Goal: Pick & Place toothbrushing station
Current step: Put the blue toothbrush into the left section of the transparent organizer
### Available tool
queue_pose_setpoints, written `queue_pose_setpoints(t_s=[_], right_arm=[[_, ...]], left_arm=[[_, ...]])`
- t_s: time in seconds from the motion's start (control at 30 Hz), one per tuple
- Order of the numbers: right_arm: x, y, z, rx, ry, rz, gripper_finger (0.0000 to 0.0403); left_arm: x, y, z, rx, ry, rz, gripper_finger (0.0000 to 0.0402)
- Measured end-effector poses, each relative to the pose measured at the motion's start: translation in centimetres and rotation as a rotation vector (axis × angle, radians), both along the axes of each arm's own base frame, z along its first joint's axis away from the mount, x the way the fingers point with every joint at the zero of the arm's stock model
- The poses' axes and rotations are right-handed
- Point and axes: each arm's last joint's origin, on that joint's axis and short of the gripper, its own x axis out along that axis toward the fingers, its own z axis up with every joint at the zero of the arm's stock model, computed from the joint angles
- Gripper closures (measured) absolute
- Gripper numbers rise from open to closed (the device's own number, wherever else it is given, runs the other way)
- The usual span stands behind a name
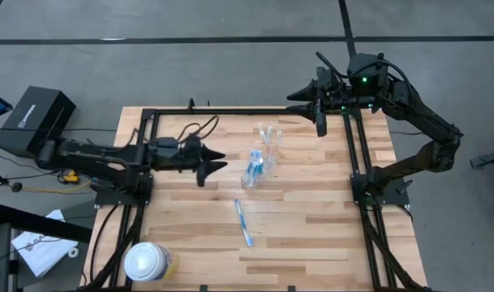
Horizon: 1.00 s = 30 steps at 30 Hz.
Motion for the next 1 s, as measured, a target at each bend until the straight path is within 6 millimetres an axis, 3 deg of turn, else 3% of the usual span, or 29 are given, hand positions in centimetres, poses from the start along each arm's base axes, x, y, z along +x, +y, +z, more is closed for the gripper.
queue_pose_setpoints(t_s=[0.13,0.43,0.53,0.8,1.0], right_arm=[[0.0,0.0,0.1,0.049,-0.018,-0.016,0.0244],[0.7,0.1,1.4,0.121,-0.167,-0.023,0.0244],[1.3,-0.1,1.4,0.144,-0.188,-0.028,0.0244],[4.7,-0.9,-0.1,0.231,-0.167,-0.038,0.0244],[7.8,-0.8,-1.4,0.242,-0.161,-0.010,0.0244]], left_arm=[[-1.2,-0.1,0.4,-0.009,0.022,-0.050,0.0236],[-0.7,-0.9,-0.4,0.039,0.075,-0.265,0.0233],[-1.0,-1.1,-1.2,0.059,0.162,-0.355,0.0233],[-2.1,-1.5,-3.9,0.114,0.471,-0.521,0.0233],[-0.5,-2.2,-3.7,0.203,0.558,-0.655,0.0233]])
